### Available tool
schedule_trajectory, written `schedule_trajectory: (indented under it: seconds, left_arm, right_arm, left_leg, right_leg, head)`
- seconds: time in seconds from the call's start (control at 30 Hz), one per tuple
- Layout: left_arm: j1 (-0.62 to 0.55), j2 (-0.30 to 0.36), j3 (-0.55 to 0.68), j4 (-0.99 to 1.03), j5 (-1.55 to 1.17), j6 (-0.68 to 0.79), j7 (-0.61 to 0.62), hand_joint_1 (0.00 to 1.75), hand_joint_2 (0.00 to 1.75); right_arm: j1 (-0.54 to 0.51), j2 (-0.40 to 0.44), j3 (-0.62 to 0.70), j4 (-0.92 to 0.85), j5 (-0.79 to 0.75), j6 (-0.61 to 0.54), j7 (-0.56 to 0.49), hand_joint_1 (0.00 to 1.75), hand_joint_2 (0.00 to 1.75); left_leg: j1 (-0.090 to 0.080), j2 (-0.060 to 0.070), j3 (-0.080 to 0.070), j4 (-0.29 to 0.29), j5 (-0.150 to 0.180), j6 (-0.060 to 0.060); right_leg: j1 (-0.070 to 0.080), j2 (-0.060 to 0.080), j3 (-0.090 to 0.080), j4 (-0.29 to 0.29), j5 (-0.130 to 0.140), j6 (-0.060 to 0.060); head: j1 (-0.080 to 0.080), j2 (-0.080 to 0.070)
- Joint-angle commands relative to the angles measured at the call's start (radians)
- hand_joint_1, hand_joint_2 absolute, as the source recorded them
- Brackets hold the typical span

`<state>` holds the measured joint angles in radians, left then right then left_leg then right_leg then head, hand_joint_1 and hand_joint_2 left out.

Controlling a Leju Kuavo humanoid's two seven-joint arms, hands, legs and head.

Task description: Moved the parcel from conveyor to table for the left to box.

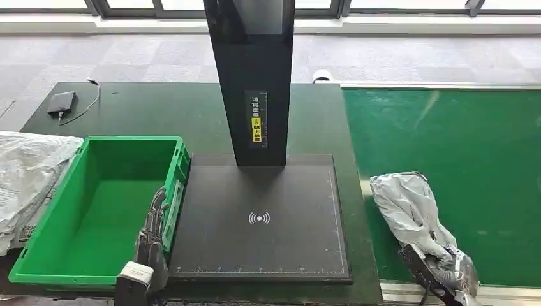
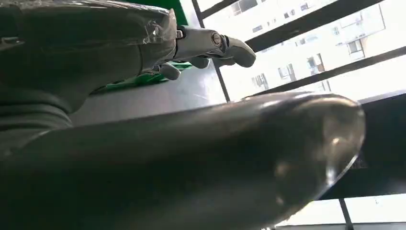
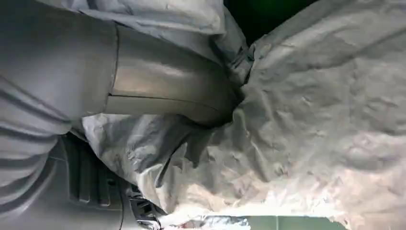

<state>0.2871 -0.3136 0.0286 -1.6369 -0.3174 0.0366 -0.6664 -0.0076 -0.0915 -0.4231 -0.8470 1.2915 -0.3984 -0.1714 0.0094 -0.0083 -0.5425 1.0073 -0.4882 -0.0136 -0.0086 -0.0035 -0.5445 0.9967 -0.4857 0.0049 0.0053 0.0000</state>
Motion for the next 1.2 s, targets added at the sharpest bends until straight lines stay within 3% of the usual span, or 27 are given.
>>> schedule_trajectory:
  seconds: [0.03,0.17,0.2,0.27,0.37,0.43,0.57,0.63,0.73,0.8,0.87,0.93,1.0,1.2]
  left_arm:
    - [-0.029,0.022,0.014,0.061,0.008,0.022,-0.006,0.00,0.00]
    - [-0.049,0.039,-0.003,0.101,0.038,0.027,-0.014,0.00,0.00]
    - [-0.056,0.046,-0.010,0.114,0.043,0.035,-0.018,0.00,0.00]
    - [-0.061,0.048,-0.012,0.122,0.048,0.049,-0.024,0.00,0.00]
    - [-0.044,0.049,-0.022,0.112,0.059,0.076,-0.032,0.00,0.00]
    - [-0.038,0.052,-0.034,0.107,0.065,0.091,-0.032,0.00,0.00]
    - [-0.038,0.052,-0.034,0.107,0.065,0.091,-0.032,0.00,0.00]
    - [-0.033,0.056,-0.045,0.105,0.063,0.103,-0.031,0.00,0.00]
    - [-0.045,0.075,-0.072,0.133,0.068,0.099,-0.032,0.00,0.00]
    - [-0.062,0.083,-0.097,0.162,0.072,0.086,-0.032,0.00,0.00]
    - [-0.089,0.089,-0.124,0.196,0.073,0.081,-0.032,0.00,0.00]
    - [-0.120,0.095,-0.150,0.234,0.075,0.084,-0.032,0.00,0.00]
    - [-0.137,0.097,-0.161,0.252,0.079,0.087,-0.032,0.00,0.00]
    - [-0.151,0.075,-0.147,0.250,0.065,0.090,-0.032,0.00,0.00]
  right_arm:
    - [0.101,0.169,-0.129,-0.342,-0.240,-0.047,-0.234,1.75,1.75]
    - [0.153,0.253,-0.148,-0.530,-0.741,0.172,-0.527,1.75,1.75]
    - [0.197,0.247,-0.085,-0.624,-0.894,0.233,-0.527,1.75,1.75]
    - [0.220,0.240,-0.031,-0.707,-1.053,0.301,-0.527,1.75,1.75]
    - [0.201,0.232,0.021,-0.773,-1.202,0.342,-0.527,1.75,1.75]
    - [0.198,0.200,0.115,-0.789,-1.153,0.289,-0.527,1.75,1.75]
    - [0.198,0.200,0.115,-0.789,-1.153,0.289,-0.527,1.75,1.75]
    - [0.164,0.161,0.227,-0.724,-1.144,0.254,-0.527,1.75,1.75]
    - [0.039,0.118,0.392,-0.498,-1.037,0.232,-0.527,1.75,1.75]
    - [-0.041,0.142,0.463,-0.315,-0.962,0.241,-0.527,1.75,1.75]
    - [-0.077,0.183,0.502,-0.188,-0.888,0.201,-0.527,1.75,1.75]
    - [-0.111,0.222,0.561,-0.077,-0.822,0.173,-0.527,1.75,1.75]
    - [-0.147,0.250,0.591,-0.004,-0.804,0.166,-0.524,1.75,1.75]
    - [-0.240,0.301,0.655,0.112,-0.742,0.171,-0.480,1.75,1.75]
  left_leg:
    - [-0.001,0.003,-0.003,-0.002,0.001,0.000]
    - [-0.001,0.002,-0.004,-0.002,0.001,-0.001]
    - [-0.001,0.000,-0.004,-0.002,0.002,-0.001]
    - [-0.002,-0.001,-0.005,-0.001,0.001,-0.001]
    - [-0.001,0.001,-0.005,-0.001,0.001,-0.001]
    - [-0.002,0.006,-0.005,-0.001,0.001,-0.001]
    - [0.000,0.006,-0.005,-0.001,0.001,-0.001]
    - [-0.001,0.004,-0.005,-0.001,0.001,-0.001]
    - [0.000,0.012,-0.002,-0.003,0.001,-0.001]
    - [0.001,0.011,-0.010,-0.002,0.000,-0.001]
    - [0.001,0.016,-0.009,-0.006,0.003,-0.002]
    - [0.001,0.012,-0.008,-0.006,0.003,-0.003]
    - [0.001,0.011,0.002,-0.005,0.003,-0.004]
    - [0.000,0.009,-0.002,-0.002,0.004,-0.005]
  right_leg:
    - [-0.001,0.002,-0.004,0.001,0.001,-0.001]
    - [-0.001,0.001,-0.006,0.001,0.001,-0.001]
    - [-0.001,0.000,-0.006,0.000,0.001,-0.001]
    - [-0.002,-0.001,-0.006,0.002,0.000,-0.001]
    - [-0.002,0.001,-0.006,0.002,0.000,-0.001]
    - [-0.002,0.006,-0.008,0.002,0.002,-0.001]
    - [-0.002,0.006,-0.008,0.001,0.002,-0.001]
    - [-0.003,0.004,-0.007,0.002,0.001,-0.001]
    - [-0.002,0.012,-0.007,-0.001,0.004,-0.001]
    - [-0.001,0.011,-0.004,0.000,0.003,-0.001]
    - [-0.001,0.016,-0.006,-0.003,0.007,-0.002]
    - [0.000,0.012,-0.004,-0.004,0.006,-0.002]
    - [0.000,0.012,-0.003,-0.002,0.005,-0.002]
    - [0.000,0.010,-0.008,0.004,0.004,-0.003]
  head:
    - [0.000,0.000]
    - [0.000,0.000]
    - [0.000,0.000]
    - [0.000,0.000]
    - [0.000,0.000]
    - [0.000,0.000]
    - [0.000,0.000]
    - [0.000,0.000]
    - [0.000,0.000]
    - [0.000,0.000]
    - [0.000,0.000]
    - [0.000,0.000]
    - [0.000,0.000]
    - [0.000,0.000]
